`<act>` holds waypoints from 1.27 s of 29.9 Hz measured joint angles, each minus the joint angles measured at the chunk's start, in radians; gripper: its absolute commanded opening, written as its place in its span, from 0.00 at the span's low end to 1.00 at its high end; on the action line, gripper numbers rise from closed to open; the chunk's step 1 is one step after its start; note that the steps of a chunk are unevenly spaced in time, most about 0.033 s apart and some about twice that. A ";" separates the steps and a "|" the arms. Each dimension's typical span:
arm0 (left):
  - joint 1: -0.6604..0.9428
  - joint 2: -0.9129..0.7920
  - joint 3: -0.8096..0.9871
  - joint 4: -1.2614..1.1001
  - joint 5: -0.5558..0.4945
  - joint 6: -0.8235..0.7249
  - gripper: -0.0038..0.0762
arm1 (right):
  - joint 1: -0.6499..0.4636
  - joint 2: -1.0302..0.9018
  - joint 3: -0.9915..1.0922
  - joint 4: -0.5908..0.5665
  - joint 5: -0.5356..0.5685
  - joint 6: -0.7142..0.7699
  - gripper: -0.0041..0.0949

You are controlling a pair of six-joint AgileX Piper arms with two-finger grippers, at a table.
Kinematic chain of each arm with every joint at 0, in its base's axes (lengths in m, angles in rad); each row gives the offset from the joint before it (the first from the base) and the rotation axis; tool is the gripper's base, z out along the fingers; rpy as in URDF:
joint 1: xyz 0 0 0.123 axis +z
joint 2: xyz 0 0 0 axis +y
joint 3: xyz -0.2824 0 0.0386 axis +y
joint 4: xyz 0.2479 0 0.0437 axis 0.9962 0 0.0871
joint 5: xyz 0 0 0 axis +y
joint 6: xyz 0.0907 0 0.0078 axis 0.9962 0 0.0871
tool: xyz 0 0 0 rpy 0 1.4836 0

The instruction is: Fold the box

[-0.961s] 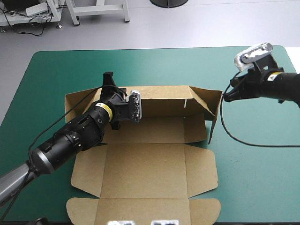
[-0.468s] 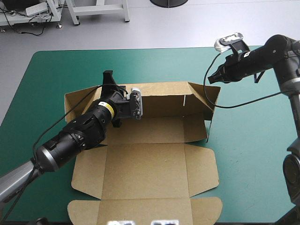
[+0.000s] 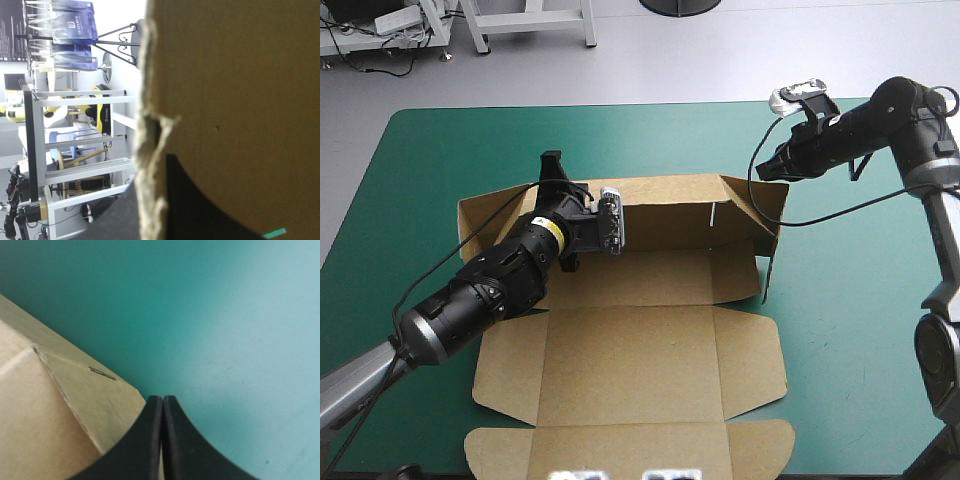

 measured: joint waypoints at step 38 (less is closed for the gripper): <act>0.000 0.017 0.014 0.001 0.008 -0.001 0.04 | -0.097 -0.244 0.711 0.562 -0.146 -1.007 0.02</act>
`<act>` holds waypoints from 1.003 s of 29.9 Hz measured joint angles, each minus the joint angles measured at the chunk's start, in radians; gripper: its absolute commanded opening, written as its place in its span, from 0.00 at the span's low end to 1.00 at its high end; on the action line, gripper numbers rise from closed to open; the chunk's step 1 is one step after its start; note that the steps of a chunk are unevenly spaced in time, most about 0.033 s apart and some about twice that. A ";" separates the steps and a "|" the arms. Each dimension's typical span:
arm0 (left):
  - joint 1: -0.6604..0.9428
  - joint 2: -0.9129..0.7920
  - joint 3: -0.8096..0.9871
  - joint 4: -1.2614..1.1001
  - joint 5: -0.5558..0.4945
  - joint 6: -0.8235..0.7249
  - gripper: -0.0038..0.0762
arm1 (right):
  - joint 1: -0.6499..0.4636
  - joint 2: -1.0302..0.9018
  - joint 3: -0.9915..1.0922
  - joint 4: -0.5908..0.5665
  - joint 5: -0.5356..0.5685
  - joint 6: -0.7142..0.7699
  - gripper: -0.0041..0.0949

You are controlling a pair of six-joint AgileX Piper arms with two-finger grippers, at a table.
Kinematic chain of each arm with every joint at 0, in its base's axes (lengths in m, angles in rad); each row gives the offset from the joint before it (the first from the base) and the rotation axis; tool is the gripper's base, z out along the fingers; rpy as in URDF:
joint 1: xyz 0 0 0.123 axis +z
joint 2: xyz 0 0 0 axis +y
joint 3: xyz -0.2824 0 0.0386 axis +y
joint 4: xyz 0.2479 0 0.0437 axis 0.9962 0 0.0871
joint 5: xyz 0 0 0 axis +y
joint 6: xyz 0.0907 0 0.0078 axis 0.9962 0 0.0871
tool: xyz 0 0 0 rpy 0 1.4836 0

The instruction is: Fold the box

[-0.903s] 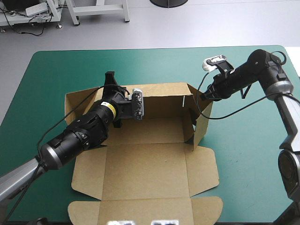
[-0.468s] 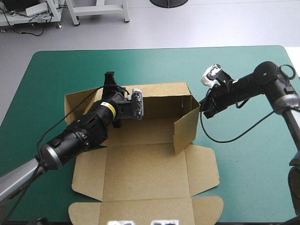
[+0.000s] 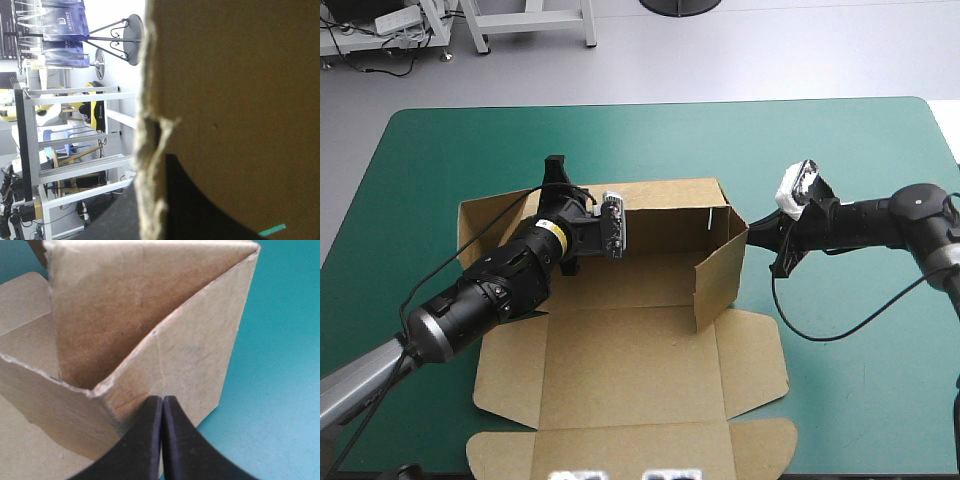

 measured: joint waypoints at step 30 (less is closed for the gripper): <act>0.000 0.019 0.023 0.063 -0.007 -0.083 0.04 | -0.001 -0.272 0.280 0.151 -0.300 -0.199 0.51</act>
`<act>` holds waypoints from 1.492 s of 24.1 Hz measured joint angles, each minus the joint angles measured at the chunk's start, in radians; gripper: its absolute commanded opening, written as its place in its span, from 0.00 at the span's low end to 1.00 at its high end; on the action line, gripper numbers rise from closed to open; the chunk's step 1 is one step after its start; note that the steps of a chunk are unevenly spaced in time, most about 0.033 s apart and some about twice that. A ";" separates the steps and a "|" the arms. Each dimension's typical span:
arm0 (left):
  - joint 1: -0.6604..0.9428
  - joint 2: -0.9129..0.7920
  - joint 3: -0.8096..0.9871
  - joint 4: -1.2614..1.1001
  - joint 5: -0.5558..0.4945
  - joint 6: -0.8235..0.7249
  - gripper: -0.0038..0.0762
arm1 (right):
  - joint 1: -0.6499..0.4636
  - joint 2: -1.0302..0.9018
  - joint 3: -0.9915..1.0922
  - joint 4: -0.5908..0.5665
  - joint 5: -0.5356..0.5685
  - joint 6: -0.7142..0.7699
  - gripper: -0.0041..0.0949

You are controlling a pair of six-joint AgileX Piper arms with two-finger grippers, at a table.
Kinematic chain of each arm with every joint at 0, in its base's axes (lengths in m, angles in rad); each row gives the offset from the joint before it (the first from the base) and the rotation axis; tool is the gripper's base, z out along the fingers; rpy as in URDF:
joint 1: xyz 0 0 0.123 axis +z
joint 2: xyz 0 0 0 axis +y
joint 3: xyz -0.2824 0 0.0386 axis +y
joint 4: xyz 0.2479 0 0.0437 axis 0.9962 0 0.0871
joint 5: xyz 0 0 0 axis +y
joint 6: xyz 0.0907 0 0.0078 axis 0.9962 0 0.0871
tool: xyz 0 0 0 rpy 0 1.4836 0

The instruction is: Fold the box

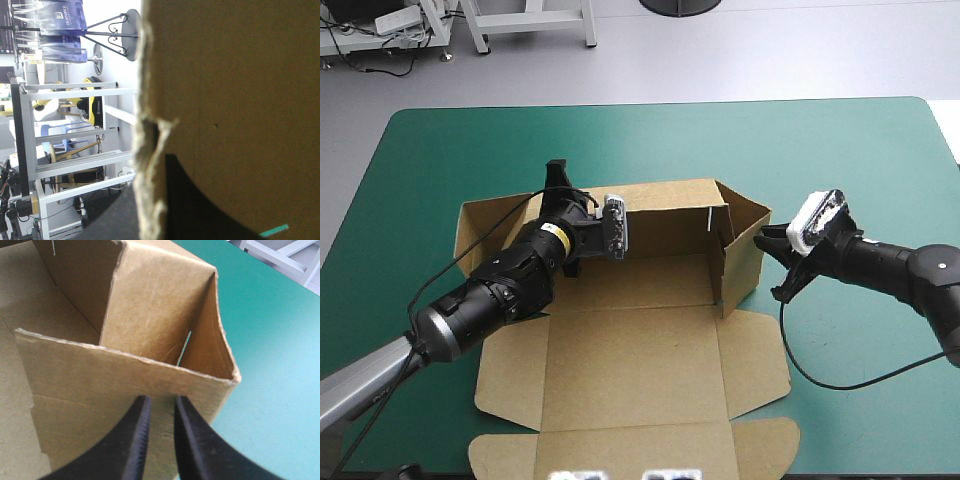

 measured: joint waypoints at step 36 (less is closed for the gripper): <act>0.000 0.024 0.000 0.039 0.010 -0.006 0.04 | 0.049 0.195 -0.163 -0.071 0.224 0.206 0.83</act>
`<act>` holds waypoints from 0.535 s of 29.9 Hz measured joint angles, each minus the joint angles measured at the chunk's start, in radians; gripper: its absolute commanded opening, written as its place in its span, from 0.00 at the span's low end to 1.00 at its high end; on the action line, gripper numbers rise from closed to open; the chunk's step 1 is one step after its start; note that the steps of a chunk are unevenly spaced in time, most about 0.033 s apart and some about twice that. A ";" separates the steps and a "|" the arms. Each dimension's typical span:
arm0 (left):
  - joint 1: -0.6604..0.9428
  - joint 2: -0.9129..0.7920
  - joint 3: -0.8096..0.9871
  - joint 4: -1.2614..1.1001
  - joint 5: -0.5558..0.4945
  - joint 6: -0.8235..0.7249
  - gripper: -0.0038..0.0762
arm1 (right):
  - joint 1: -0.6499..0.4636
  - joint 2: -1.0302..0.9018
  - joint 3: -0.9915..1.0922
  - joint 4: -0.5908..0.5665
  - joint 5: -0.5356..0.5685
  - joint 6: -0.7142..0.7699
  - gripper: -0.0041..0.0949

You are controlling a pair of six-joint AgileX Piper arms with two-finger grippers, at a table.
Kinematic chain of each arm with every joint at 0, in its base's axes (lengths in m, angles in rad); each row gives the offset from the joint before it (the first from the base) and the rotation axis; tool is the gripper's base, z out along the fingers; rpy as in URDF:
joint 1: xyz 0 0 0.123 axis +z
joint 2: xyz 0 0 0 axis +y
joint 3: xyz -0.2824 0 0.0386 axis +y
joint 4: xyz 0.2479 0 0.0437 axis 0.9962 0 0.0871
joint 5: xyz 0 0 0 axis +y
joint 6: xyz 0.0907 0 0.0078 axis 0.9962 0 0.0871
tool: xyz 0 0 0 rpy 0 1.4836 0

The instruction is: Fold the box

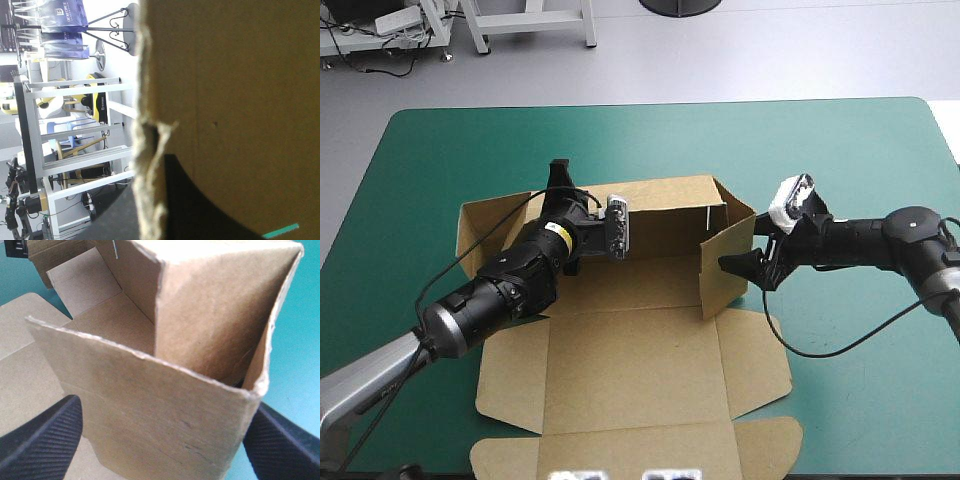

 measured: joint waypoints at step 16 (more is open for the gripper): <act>0.001 0.011 0.000 0.009 -0.003 -0.010 0.04 | 0.147 -0.001 0.000 0.000 -0.203 0.058 0.77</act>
